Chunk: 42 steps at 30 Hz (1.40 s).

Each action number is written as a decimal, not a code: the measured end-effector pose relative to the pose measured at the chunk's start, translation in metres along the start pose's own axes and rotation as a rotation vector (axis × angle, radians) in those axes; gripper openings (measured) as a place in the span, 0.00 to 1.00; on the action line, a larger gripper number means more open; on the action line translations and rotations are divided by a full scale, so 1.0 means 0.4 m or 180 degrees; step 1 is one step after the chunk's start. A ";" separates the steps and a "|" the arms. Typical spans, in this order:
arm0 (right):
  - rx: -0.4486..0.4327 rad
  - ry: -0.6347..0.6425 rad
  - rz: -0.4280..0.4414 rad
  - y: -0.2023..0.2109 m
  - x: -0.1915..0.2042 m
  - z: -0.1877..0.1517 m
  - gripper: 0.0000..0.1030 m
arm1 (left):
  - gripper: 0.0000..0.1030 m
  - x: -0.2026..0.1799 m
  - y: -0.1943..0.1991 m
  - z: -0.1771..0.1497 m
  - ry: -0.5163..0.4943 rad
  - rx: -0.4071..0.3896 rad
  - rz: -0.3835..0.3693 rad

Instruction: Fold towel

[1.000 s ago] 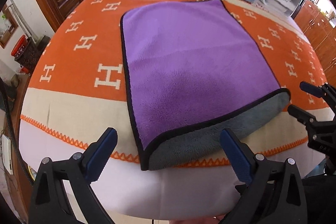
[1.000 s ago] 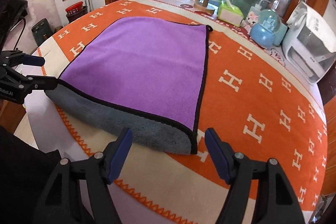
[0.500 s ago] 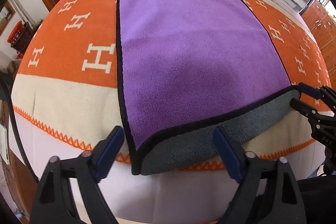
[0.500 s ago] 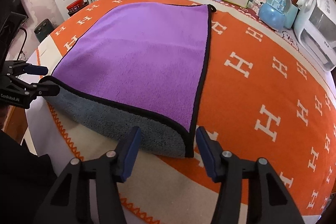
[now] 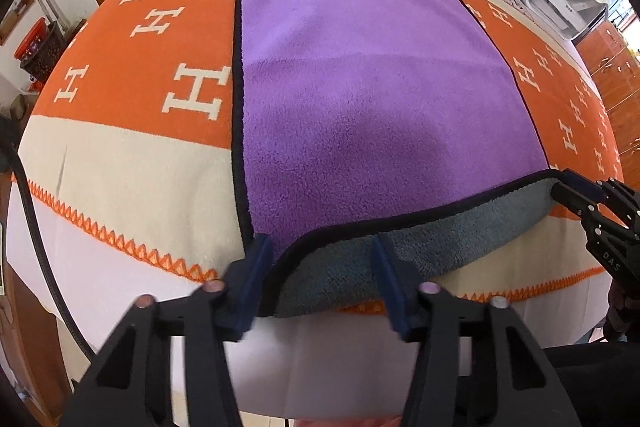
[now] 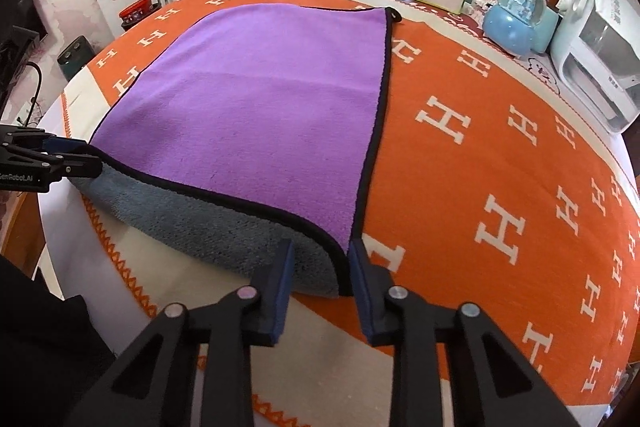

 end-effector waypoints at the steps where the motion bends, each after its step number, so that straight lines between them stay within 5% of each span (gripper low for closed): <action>1: -0.0002 -0.0008 -0.0010 0.001 -0.001 -0.001 0.22 | 0.39 0.003 0.002 -0.002 0.0016 -0.0003 -0.0020; 7: 0.0013 -0.0043 -0.0030 0.003 -0.004 -0.006 0.14 | 0.15 0.019 0.006 -0.009 0.0092 0.0029 -0.0150; 14: 0.0013 -0.0070 -0.0044 0.004 -0.002 -0.006 0.08 | 0.05 0.035 0.015 -0.015 0.0141 0.0003 -0.0206; 30: 0.0023 -0.0146 -0.0068 0.001 -0.007 -0.004 0.04 | 0.03 0.033 0.019 -0.007 0.0079 -0.0009 -0.0210; 42: -0.0138 -0.0100 -0.0134 0.059 -0.012 0.045 0.04 | 0.03 0.020 0.110 0.038 0.0072 -0.0262 -0.0152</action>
Point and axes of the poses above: each gripper's, at about its wrist camera, not at the fingertips, and y roughly against the way its jaws point, x to its left, z to its top, the point moved 3 cm from there along -y, roughly the way its jaws point, and after that the axes turned 6 degrees about x, right-handed, at the moved point
